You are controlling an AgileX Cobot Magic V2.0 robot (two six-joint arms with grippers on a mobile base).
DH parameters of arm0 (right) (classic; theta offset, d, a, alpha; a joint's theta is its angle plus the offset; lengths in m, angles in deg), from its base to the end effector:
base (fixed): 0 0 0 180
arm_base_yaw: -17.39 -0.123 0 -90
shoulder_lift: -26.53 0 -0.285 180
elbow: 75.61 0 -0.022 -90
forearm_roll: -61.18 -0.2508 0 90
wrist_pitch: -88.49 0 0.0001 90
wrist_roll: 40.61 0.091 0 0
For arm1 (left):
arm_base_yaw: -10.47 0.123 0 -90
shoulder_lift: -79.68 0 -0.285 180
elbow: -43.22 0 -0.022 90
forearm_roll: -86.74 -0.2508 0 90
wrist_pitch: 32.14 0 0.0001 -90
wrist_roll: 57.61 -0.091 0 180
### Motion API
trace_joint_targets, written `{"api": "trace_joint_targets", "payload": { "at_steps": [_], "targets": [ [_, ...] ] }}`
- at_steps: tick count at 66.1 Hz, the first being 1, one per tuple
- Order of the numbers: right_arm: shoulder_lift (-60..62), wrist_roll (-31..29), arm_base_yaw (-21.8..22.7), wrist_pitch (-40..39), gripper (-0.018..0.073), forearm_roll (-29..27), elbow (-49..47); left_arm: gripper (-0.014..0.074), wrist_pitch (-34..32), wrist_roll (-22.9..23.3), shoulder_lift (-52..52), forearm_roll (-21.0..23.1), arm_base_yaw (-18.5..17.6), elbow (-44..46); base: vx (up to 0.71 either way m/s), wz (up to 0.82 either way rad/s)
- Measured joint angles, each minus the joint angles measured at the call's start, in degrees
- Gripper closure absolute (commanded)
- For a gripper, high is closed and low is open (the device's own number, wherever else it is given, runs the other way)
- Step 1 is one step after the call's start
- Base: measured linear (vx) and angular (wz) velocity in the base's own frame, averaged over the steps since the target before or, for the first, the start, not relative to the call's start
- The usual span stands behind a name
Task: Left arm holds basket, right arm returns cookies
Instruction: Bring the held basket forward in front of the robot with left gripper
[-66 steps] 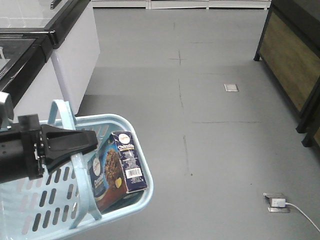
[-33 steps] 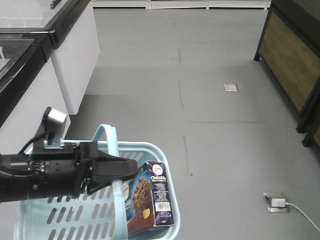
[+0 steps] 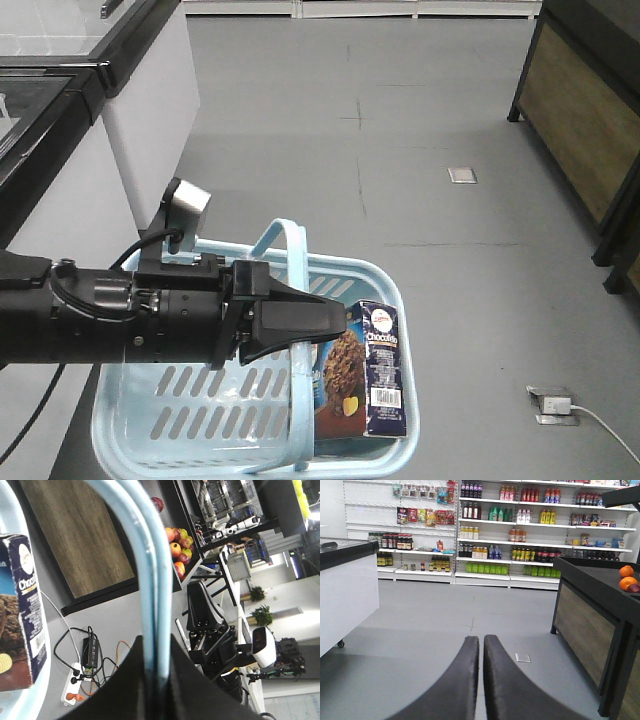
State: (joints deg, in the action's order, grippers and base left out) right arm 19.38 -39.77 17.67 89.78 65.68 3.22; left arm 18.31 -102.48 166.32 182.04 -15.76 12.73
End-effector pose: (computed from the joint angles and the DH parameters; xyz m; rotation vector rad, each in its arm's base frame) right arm 0.0568 -0.0004 0.2022 -0.0435 1.5227 -0.0563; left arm 0.2122 -0.1825 0.2921 0.1672 2.2168 -1.6958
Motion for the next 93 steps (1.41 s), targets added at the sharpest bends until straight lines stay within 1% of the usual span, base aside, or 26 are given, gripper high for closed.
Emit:
{"api": "trace_joint_targets", "payload": {
  "at_steps": [13,93],
  "targets": [
    [0.0,0.0,0.0,0.0,0.0562,0.0,0.0,0.06,-0.24,0.0,0.98,0.0,-1.32,0.64,0.0,0.0],
    [0.0,0.0,0.0,0.0,0.0562,0.0,0.0,0.0599,0.33,0.0,0.98,-0.05,-1.32,0.64,0.0,0.0]
  ]
}}
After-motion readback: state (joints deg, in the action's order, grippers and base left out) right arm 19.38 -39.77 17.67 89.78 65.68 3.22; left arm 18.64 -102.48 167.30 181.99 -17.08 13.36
